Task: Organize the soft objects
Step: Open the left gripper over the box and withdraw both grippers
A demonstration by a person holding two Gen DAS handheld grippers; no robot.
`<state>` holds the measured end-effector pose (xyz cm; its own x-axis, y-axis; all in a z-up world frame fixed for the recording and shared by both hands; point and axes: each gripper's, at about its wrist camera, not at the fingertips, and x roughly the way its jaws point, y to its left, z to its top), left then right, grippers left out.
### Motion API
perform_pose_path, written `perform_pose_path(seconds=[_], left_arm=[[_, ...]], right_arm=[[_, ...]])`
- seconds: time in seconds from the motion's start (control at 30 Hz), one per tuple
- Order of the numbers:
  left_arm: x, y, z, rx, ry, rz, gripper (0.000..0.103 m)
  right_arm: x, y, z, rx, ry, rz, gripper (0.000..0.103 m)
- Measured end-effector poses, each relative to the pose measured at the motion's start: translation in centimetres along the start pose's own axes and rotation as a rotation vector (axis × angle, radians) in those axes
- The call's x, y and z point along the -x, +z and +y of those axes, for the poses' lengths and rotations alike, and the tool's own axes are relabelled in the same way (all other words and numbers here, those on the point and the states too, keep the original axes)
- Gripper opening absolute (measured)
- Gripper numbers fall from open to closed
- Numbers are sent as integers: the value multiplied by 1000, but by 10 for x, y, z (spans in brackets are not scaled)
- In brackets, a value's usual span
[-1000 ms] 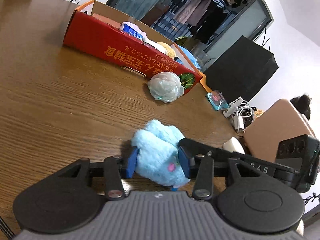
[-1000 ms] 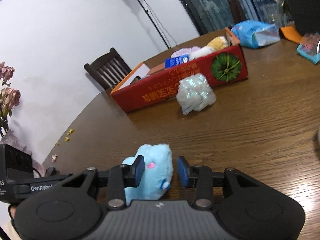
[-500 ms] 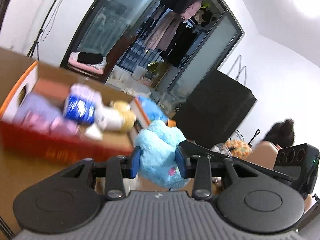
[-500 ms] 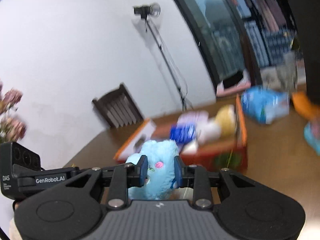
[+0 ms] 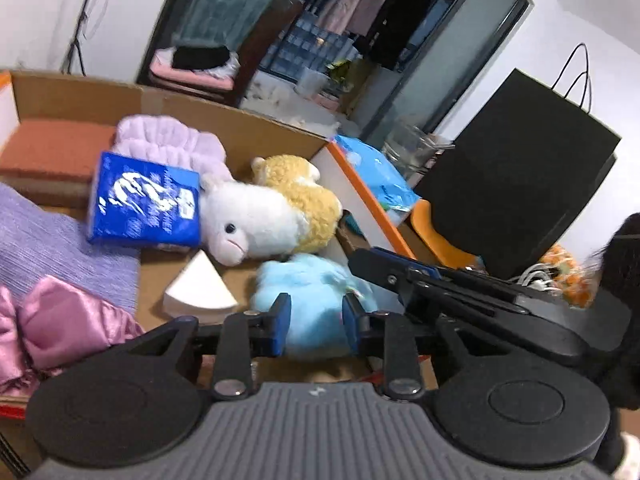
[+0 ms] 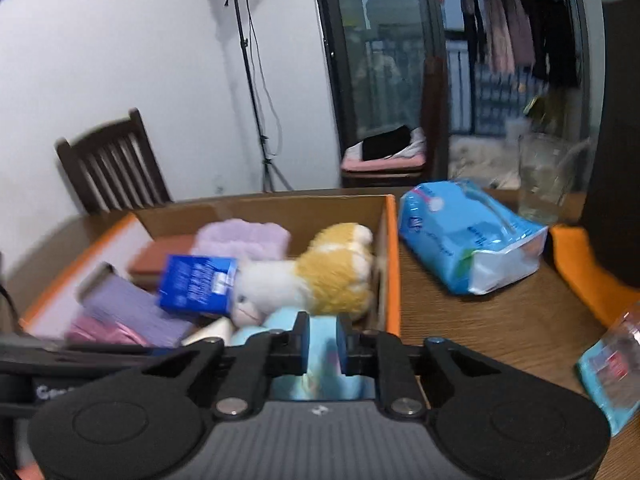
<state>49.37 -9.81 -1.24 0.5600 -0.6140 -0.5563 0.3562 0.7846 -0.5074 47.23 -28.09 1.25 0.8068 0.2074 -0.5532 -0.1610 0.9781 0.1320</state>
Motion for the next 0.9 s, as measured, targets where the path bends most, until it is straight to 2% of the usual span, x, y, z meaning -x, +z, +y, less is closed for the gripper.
perform_pose_path(seconds=[0.1, 0.27, 0.43, 0.53, 0.67, 0.7, 0.73, 0.77, 0.8, 0.87, 0.9], left_arm=[[5, 2, 1, 4, -15, -5, 29], [34, -1, -11, -29, 4, -42, 32], [90, -1, -21, -93, 109, -121, 34], [126, -2, -28, -168, 249, -194, 40], [161, -19, -26, -208, 431, -280, 52], [167, -24, -24, -200, 463, -307, 65], [174, -30, -23, -193, 487, -346, 73], [182, -38, -24, -197, 512, -395, 80], [188, -44, -26, -211, 533, -426, 82], [196, -53, -29, -240, 559, -457, 85], [200, -57, -31, -242, 560, -471, 87]], right_arm=[[5, 2, 1, 0, -1, -4, 15], [26, 14, 0, 7, 20, -25, 15], [83, 29, -6, -1, 19, -94, 17], [114, 31, -3, 21, 20, -113, 23], [146, 24, 6, 43, 22, -157, 41], [152, 20, 9, 49, 22, -184, 47], [158, 15, 12, 58, 25, -219, 51], [164, 9, 16, 66, 24, -261, 60], [168, 2, 20, 72, 16, -305, 70], [176, -11, 31, 106, -7, -379, 79], [178, -15, 35, 121, -14, -399, 80]])
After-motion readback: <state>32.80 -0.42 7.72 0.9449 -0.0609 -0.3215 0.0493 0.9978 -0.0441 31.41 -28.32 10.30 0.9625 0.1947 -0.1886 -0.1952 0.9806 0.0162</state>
